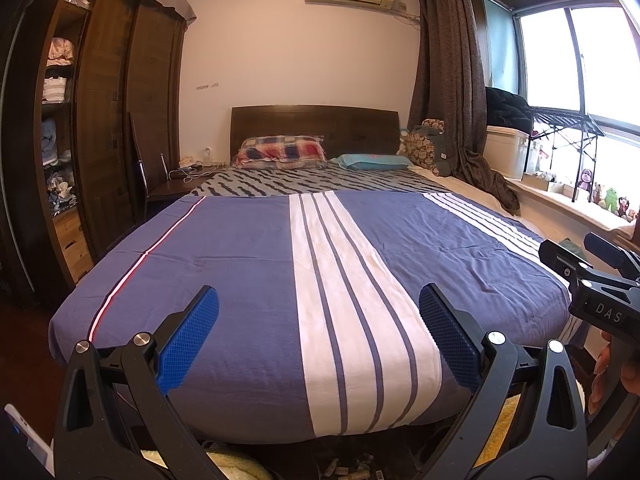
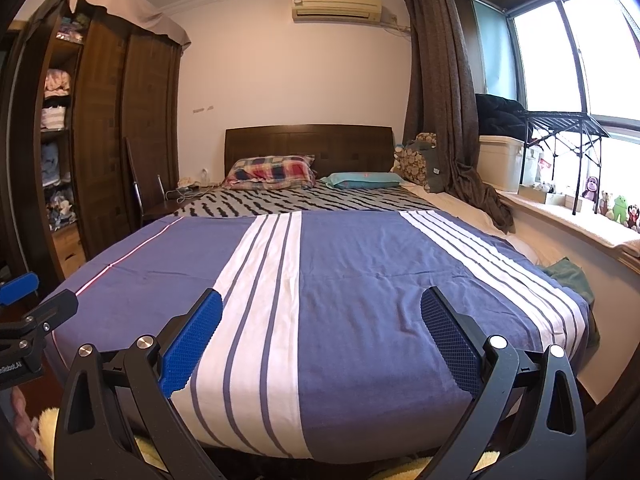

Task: Collect trash

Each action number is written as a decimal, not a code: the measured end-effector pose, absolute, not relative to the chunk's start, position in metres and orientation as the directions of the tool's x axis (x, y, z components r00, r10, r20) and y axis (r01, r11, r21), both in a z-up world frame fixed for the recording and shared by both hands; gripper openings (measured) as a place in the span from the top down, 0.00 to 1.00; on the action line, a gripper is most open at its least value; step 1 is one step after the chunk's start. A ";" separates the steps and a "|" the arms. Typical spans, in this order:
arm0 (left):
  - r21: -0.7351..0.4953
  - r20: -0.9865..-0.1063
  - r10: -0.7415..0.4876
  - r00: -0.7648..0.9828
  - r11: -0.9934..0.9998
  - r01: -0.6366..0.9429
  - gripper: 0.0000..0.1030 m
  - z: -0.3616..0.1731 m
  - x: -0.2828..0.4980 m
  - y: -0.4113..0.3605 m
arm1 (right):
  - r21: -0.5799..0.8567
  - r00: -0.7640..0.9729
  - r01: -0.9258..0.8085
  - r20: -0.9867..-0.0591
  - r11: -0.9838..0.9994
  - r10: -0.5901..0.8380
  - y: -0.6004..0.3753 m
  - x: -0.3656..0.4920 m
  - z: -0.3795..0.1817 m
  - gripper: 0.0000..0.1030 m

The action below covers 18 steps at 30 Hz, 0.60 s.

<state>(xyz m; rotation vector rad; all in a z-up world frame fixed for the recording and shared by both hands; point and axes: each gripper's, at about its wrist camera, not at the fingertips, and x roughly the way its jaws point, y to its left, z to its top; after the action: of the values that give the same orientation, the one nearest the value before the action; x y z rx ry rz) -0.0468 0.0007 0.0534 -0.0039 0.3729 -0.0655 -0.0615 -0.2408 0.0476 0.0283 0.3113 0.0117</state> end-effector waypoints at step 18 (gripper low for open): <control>-0.022 -0.384 -0.037 0.923 0.999 0.031 0.08 0.053 -0.044 0.005 | 0.029 0.946 -0.007 -0.324 1.000 0.016 -0.243 -0.058 0.045 0.03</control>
<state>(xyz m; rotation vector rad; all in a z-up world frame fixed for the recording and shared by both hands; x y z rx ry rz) -0.0445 0.0049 0.0533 -0.0151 0.3945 -0.0351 -0.0580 -0.2429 0.0447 0.0278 0.3299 0.0116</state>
